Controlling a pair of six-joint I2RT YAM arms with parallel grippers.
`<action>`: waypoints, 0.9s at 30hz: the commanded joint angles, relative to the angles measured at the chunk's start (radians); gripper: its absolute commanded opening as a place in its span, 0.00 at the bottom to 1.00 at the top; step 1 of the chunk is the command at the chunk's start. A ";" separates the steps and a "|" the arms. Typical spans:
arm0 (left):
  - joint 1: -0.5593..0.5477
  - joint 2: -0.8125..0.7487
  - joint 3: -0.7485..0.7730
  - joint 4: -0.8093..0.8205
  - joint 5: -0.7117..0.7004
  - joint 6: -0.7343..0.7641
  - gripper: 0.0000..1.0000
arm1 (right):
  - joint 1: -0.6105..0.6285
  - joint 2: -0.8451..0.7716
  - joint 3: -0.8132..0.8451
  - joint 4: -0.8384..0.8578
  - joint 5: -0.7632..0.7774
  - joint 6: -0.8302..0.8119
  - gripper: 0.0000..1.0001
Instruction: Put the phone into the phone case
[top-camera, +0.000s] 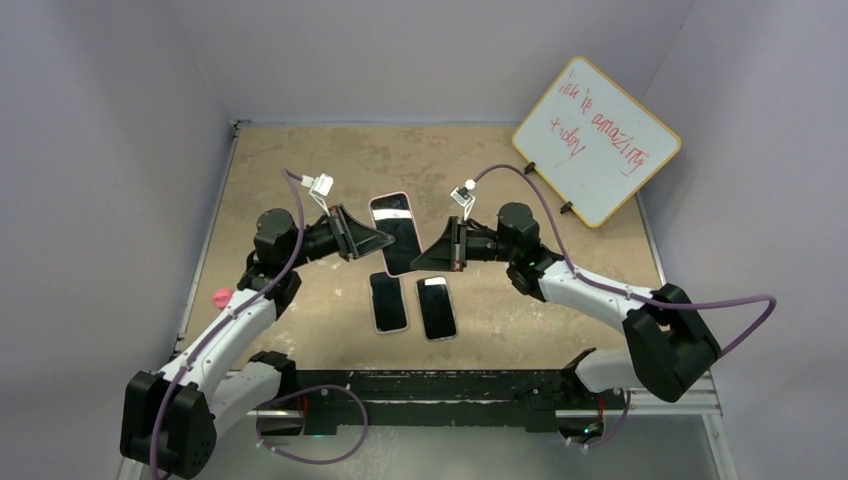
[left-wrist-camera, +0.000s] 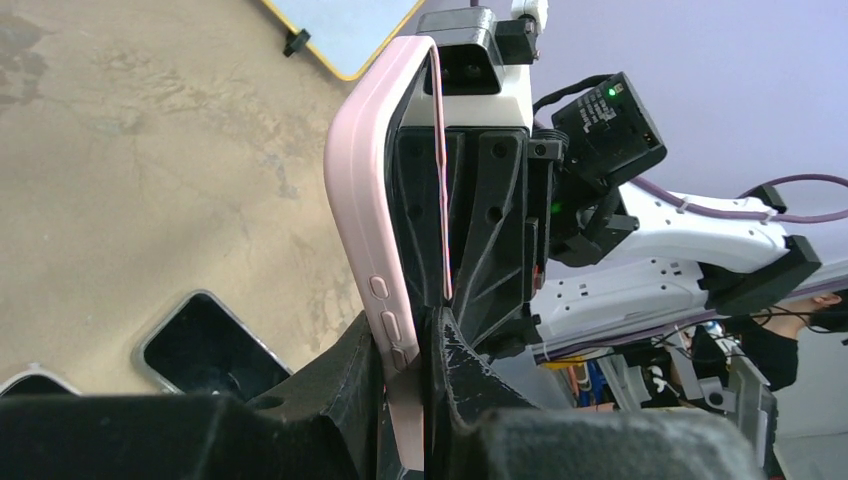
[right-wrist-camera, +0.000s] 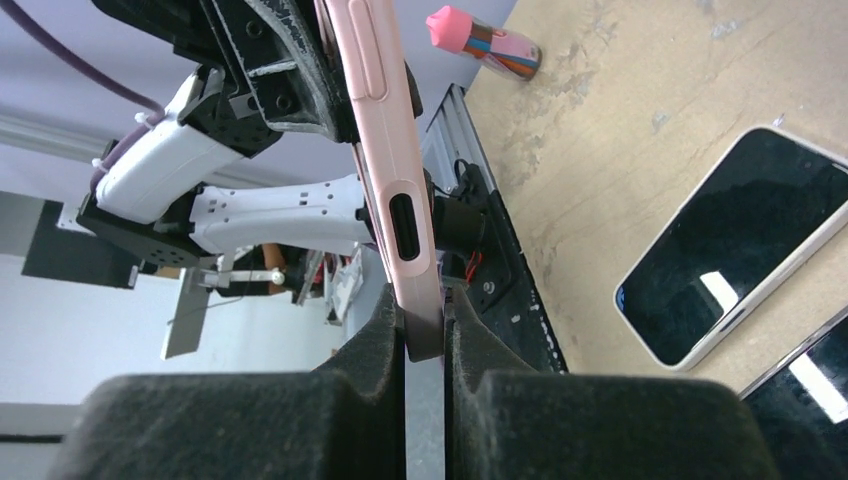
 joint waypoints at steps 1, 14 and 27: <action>0.003 -0.003 0.058 -0.138 -0.083 0.243 0.00 | 0.005 -0.011 0.009 0.011 0.069 0.130 0.00; 0.003 -0.006 0.025 0.063 0.092 0.013 0.00 | 0.005 -0.039 0.015 -0.068 0.110 -0.013 0.57; 0.002 0.036 -0.014 0.127 0.131 -0.080 0.00 | 0.005 0.028 0.058 -0.017 0.066 -0.036 0.11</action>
